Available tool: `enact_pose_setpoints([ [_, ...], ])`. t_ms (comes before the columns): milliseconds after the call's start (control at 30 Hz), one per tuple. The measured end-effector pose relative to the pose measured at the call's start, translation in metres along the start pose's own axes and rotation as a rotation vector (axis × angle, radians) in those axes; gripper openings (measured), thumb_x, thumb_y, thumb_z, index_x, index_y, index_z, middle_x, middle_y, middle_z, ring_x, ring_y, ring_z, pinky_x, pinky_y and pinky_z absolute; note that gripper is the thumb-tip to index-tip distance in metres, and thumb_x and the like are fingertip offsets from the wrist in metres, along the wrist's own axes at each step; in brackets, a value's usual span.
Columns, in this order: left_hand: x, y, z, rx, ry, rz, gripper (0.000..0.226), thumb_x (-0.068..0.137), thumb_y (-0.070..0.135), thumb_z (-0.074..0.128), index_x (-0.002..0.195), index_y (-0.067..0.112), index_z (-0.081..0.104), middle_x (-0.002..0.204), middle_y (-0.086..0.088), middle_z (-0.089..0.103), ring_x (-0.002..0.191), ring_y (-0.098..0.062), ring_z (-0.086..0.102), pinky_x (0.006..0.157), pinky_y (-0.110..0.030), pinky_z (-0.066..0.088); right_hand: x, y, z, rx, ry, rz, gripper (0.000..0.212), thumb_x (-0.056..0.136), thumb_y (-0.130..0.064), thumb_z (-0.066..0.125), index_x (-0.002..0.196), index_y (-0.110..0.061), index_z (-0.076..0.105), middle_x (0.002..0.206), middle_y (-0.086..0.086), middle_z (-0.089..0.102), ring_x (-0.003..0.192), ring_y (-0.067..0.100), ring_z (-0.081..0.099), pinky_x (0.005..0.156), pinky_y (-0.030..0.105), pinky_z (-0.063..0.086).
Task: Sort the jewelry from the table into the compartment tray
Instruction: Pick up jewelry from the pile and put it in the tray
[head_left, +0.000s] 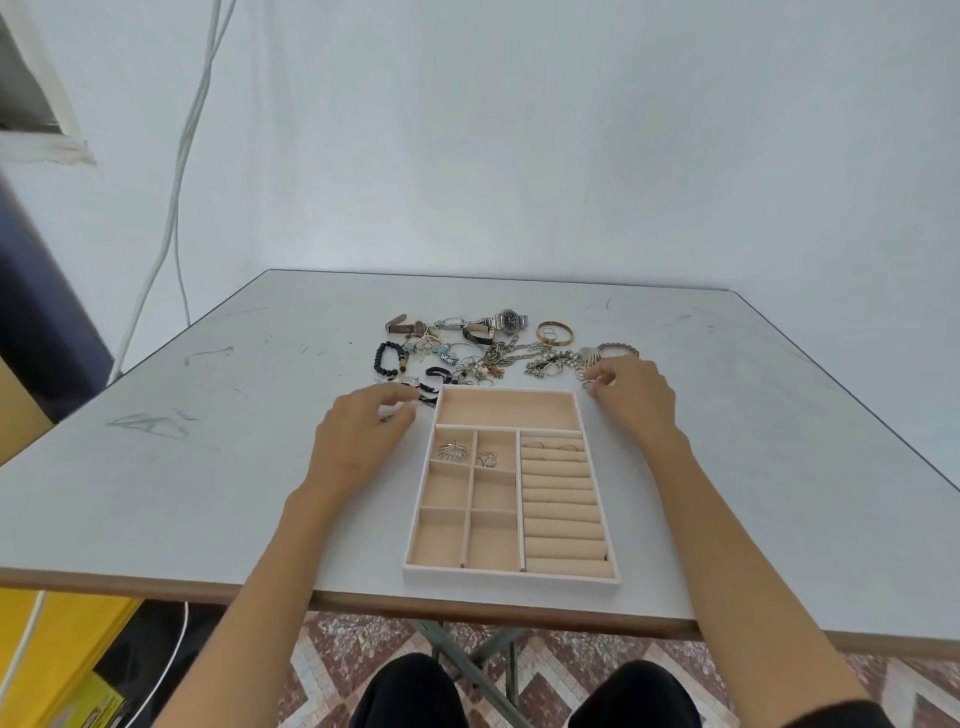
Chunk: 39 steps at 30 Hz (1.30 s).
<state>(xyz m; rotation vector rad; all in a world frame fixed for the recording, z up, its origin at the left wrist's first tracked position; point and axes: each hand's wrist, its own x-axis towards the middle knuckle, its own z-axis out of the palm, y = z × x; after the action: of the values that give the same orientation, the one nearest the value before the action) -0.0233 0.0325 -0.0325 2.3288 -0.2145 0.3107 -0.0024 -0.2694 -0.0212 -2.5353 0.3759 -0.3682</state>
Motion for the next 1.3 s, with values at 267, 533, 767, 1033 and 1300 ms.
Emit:
enact_pose_setpoints([
  [267,0.052,0.063,0.022,0.044,-0.008,0.185,0.018,0.092,0.025,0.054,0.099,0.029,0.07,0.09,0.014,0.064,0.088,-0.008,0.059,0.077,-0.028,0.046,-0.002,0.01,-0.008,0.097,-0.012,-0.035,0.017,0.077,-0.007,0.065,0.077,-0.022,0.074,0.092,-0.005,0.069,0.081,0.012,0.055,0.067,0.023,0.037],
  [533,0.085,0.132,0.091,0.454,-0.173,0.348,0.029,0.092,0.023,0.042,0.106,0.024,0.067,0.107,0.001,0.067,0.103,-0.023,0.06,0.077,-0.031,0.045,-0.005,0.012,-0.007,0.122,0.032,-0.015,0.019,0.073,-0.022,0.077,0.077,-0.006,0.07,0.085,0.006,0.068,0.082,0.023,0.063,0.075,0.033,0.05],
  [767,0.096,0.146,0.134,0.672,-0.128,0.263,0.026,0.091,0.015,0.048,0.111,0.017,0.064,0.111,-0.006,0.065,0.105,-0.027,0.059,0.077,-0.032,0.035,-0.003,0.014,-0.005,0.144,0.036,-0.038,0.007,0.075,-0.016,0.075,0.075,-0.01,0.07,0.08,0.006,0.069,0.08,0.021,0.063,0.069,0.027,0.046],
  [1033,0.096,0.145,0.151,0.647,-0.1,0.206,0.025,0.089,0.027,0.057,0.111,0.015,0.063,0.115,-0.006,0.061,0.111,-0.026,0.054,0.081,-0.034,0.042,0.006,0.018,0.003,0.209,0.003,-0.01,0.004,0.074,-0.008,0.066,0.077,-0.009,0.069,0.08,0.004,0.067,0.08,0.022,0.063,0.069,0.03,0.047],
  [1300,0.096,0.151,0.15,0.442,-0.14,0.159,0.021,0.084,0.017,0.056,0.102,0.02,0.066,0.109,-0.005,0.064,0.105,-0.027,0.059,0.075,-0.031,0.039,0.009,0.017,0.003,0.22,-0.029,-0.022,0.011,0.074,-0.009,0.065,0.079,-0.019,0.063,0.076,-0.005,0.06,0.08,0.019,0.059,0.067,0.028,0.044],
])
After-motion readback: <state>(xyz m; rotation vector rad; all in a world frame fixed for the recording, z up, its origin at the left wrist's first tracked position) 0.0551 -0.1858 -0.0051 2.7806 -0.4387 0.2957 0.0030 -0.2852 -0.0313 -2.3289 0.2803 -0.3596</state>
